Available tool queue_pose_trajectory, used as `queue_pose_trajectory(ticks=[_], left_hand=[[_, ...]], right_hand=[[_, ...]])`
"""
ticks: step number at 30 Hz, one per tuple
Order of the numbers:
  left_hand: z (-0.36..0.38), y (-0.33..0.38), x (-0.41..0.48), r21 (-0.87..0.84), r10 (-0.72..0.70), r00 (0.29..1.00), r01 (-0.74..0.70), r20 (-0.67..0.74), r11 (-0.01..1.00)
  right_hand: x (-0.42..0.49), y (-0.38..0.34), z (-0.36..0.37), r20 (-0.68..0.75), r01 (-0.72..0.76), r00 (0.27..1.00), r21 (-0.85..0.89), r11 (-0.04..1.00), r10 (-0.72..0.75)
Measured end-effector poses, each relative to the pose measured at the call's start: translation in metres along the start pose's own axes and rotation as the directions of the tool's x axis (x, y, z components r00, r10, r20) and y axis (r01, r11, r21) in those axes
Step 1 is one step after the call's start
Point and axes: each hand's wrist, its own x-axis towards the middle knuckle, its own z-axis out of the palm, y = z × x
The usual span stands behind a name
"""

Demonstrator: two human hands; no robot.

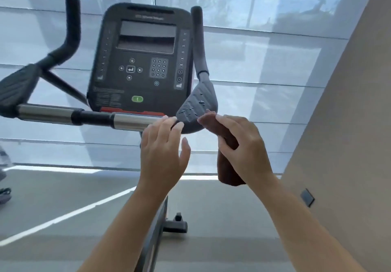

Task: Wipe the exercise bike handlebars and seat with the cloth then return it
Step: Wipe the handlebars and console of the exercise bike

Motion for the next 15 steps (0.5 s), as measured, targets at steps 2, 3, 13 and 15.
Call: queue_pose_trajectory(ticks=[2,3,13,15], left_hand=[[0.011,-0.009,0.013,0.051,0.0,1.0,0.0,0.002,0.999],[0.017,-0.014,0.018,0.074,0.003,1.0,-0.003,0.008,0.997],[0.055,-0.067,0.029,0.091,0.138,0.988,-0.132,-0.063,0.987],[0.059,-0.067,0.028,0.064,0.127,0.987,-0.121,-0.094,0.991]], right_hand=[[0.035,0.008,0.01,-0.02,0.056,0.998,0.006,0.998,-0.056],[0.052,0.011,0.016,-0.027,0.078,0.997,0.006,0.997,-0.077],[0.116,0.028,0.063,0.207,0.07,0.976,-0.024,0.997,-0.063],[0.106,0.023,0.066,0.133,0.074,0.989,-0.023,0.997,-0.071]])
